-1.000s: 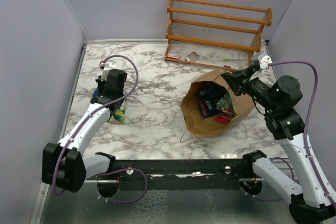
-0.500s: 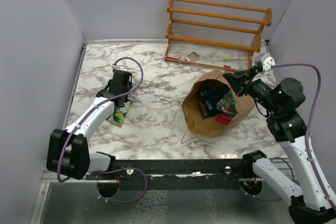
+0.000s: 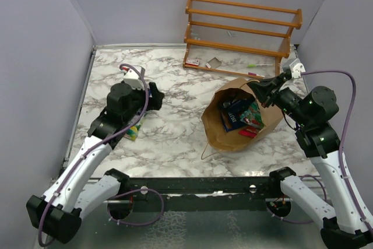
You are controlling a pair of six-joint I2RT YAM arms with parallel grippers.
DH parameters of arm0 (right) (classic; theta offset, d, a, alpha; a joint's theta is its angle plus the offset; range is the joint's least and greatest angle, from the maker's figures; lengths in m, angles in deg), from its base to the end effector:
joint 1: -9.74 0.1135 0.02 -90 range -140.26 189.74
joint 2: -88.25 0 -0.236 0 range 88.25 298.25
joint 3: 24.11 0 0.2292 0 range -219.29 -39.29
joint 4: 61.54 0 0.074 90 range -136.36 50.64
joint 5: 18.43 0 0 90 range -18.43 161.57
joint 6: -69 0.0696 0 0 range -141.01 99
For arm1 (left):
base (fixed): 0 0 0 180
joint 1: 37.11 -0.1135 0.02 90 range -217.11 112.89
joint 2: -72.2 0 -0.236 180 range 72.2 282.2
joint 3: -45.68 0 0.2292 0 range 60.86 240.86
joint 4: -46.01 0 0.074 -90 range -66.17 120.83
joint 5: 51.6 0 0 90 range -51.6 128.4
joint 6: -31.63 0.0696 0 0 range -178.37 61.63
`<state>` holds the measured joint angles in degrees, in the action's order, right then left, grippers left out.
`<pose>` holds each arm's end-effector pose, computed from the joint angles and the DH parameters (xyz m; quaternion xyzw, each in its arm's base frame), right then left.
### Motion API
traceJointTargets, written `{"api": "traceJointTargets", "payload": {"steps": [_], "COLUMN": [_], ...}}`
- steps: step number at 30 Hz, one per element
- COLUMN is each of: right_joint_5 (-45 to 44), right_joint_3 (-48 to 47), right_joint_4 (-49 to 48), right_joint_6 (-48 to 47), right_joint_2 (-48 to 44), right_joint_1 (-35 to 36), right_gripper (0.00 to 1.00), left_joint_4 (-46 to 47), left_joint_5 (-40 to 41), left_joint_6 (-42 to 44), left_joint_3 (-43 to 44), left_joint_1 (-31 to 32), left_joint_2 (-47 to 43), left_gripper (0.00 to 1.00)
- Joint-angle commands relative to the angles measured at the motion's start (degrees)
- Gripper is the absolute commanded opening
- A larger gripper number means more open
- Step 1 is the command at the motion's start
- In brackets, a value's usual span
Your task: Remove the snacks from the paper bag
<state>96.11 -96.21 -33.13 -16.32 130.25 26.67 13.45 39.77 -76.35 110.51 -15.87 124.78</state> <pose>0.1639 0.0801 0.3904 -0.2242 0.6605 0.2768 0.6609 0.2199 -0.0837 0.2997 0.0165 0.8205 -0.1825 0.5415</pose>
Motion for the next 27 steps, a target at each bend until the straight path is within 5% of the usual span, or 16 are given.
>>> {"api": "traceJointTargets", "payload": {"steps": [1,4,11,20,23,27], "right_joint_5": [1.1,1.2,1.3,1.8,1.9,2.1], "right_joint_3": [-0.2,-0.5,-0.4,-0.5,-0.5,-0.7], "right_joint_4": [-2.1,-2.0,-1.7,-1.9,-2.0,-2.0], "right_joint_6": [1.1,1.4,1.7,1.7,1.6,1.8], "right_joint_2": [0.4,0.6,0.6,0.5,0.3,0.4], "right_joint_1": [0.1,0.1,0.1,0.1,0.1,0.1], "right_gripper": [0.02,0.02,0.02,0.02,0.02,0.02], "left_joint_4": [10.8,16.1,24.9,29.1,27.5,26.6], "left_joint_5": [-3.6,-2.4,8.0,11.9,12.9,12.7], "left_joint_6": [-6.0,-6.7,-3.3,13.1,18.4,26.5], "left_joint_3": [-3.7,-5.1,-5.2,0.8,4.5,8.5], "left_joint_1": [11.3,18.8,36.8,48.5,48.7,48.7], "left_joint_2": [-2.6,-1.2,5.9,20.0,25.8,32.8], "left_gripper": [0.76,0.86,0.87,0.86,0.62,0.59]}}
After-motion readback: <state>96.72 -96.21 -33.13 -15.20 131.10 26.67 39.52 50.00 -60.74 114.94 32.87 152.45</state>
